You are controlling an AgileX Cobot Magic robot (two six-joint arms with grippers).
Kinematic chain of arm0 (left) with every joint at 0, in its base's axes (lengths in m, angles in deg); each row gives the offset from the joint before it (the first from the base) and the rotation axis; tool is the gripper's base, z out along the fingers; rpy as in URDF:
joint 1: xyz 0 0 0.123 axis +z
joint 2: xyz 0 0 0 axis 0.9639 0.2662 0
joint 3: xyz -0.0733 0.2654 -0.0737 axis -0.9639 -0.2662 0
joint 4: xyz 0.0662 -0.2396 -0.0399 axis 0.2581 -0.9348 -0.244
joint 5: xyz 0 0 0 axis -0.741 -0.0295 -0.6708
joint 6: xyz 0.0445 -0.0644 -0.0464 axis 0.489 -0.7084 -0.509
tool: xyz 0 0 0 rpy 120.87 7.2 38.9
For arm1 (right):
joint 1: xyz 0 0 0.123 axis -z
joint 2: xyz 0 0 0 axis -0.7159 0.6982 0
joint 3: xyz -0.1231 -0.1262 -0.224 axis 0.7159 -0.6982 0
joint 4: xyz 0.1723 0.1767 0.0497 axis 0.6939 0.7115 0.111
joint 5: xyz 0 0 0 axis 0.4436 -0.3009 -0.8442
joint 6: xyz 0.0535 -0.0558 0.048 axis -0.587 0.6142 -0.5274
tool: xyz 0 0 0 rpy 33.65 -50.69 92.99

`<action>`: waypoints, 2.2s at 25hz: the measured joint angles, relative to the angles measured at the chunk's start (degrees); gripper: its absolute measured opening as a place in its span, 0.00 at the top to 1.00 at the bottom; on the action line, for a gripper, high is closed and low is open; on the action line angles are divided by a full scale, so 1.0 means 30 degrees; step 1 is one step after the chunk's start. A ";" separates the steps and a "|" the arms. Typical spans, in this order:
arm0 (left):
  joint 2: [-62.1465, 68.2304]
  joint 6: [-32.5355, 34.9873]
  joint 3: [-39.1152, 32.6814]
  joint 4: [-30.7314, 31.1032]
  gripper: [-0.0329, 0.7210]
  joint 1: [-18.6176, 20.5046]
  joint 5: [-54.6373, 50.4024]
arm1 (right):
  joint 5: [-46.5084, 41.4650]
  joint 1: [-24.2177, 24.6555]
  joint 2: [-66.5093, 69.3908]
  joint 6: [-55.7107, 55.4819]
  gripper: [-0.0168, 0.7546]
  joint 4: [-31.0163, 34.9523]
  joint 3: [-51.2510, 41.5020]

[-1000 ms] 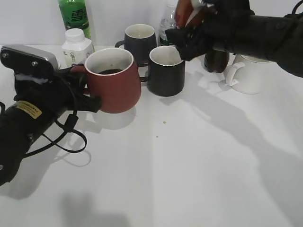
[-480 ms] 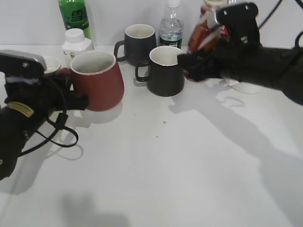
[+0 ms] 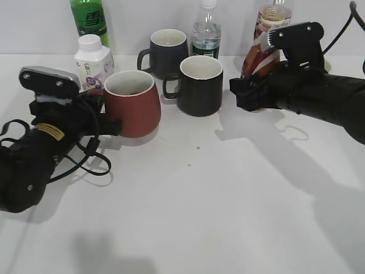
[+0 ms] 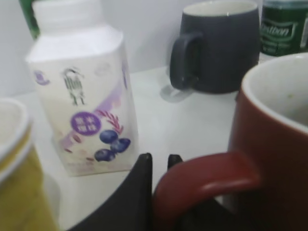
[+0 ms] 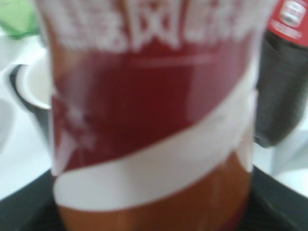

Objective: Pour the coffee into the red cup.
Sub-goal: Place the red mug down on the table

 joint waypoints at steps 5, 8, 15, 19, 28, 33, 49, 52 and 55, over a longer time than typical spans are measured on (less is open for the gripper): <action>0.1019 0.0197 0.0590 -0.0034 0.87 0.0000 -0.0004 | 0.0477 0.0000 0.0365 0.0997 0.32 0.1601 0.0000; 0.1444 0.0260 0.0767 -0.0034 0.87 0.0000 0.0001 | 0.0859 0.0000 0.0671 0.1355 0.32 0.1977 -0.0023; 0.2186 0.0250 0.1194 0.0102 0.87 0.0286 0.0448 | 0.0977 0.0000 0.1314 0.1477 0.32 0.2445 -0.0060; 0.2218 0.0250 0.1218 0.0102 0.87 0.0349 0.0470 | 0.0977 0.0000 0.1354 0.1529 0.32 0.2484 -0.0060; 0.2218 0.0099 0.0836 0.0123 0.77 0.0349 0.0875 | 0.0977 0.0000 0.1354 0.2042 0.32 0.2638 -0.0480; 0.2045 0.0018 0.0344 0.0622 0.63 0.0349 0.1236 | 0.1819 0.0000 0.1354 0.2198 0.32 0.2945 -0.1085; 0.0120 -0.0049 -0.1917 0.0677 0.61 -0.0694 0.1296 | 0.4363 0.0000 0.3240 0.2406 0.32 0.3581 -0.1398; -0.0779 -0.0049 -0.2587 0.0656 0.61 -0.0890 0.0951 | 0.4436 0.0000 0.3257 0.2406 0.32 0.3581 -0.1574; -0.1844 -0.0049 -0.3265 0.0655 0.61 -0.0910 0.0921 | 0.4438 0.0000 0.3275 0.2406 0.25 0.3581 -0.1597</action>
